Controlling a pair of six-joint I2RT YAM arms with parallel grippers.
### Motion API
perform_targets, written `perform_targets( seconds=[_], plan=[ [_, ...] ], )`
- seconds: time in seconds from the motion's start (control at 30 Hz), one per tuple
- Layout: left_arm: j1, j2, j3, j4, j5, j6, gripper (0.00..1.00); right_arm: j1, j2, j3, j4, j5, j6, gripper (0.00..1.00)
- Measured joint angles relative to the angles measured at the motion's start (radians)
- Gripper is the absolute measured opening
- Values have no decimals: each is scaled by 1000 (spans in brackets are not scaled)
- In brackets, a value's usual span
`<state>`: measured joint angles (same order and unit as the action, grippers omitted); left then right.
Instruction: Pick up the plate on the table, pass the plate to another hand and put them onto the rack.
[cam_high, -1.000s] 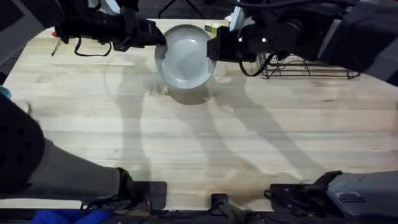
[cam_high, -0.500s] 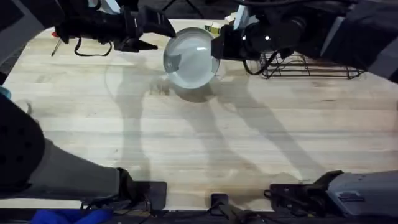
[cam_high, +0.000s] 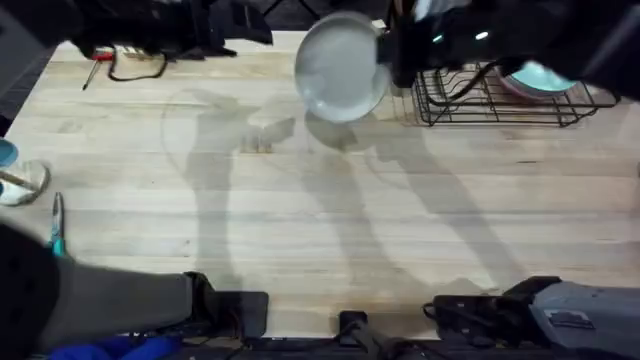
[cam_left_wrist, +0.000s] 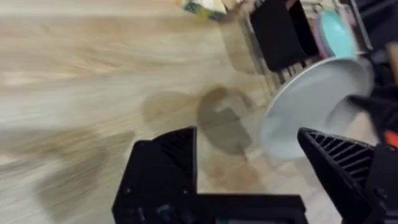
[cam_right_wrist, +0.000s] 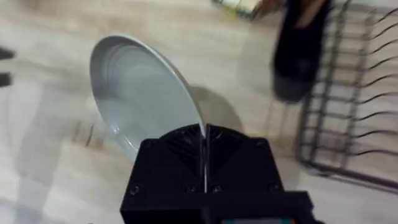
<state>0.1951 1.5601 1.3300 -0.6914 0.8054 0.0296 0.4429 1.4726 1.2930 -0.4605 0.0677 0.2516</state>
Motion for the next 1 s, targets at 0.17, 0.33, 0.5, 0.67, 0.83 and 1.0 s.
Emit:
perform_targets(
  seconds=[0.17, 0.33, 0.5, 0.67, 0.83, 1.0],
  plan=[
    [0, -134, 0, -1, -117, 0, 995, -93, -85, 0, 39, 5, -90, 28],
    [0, -210, 0, -2, -184, 0, 995, -196, -156, 0, 113, 11, -194, 28],
    [0, -222, 0, -6, -206, 0, 995, -300, -229, 0, 198, 15, -303, 28],
    [0, -222, 0, -33, -217, 0, 995, -400, -271, 0, 246, 15, -419, 28],
    [0, -222, 0, -49, -223, 0, 995, -480, -266, 0, 319, 15, -503, 28],
    [0, -222, 0, -56, -224, 0, 995, -538, -243, 0, 442, 15, -581, 28]
  ],
)
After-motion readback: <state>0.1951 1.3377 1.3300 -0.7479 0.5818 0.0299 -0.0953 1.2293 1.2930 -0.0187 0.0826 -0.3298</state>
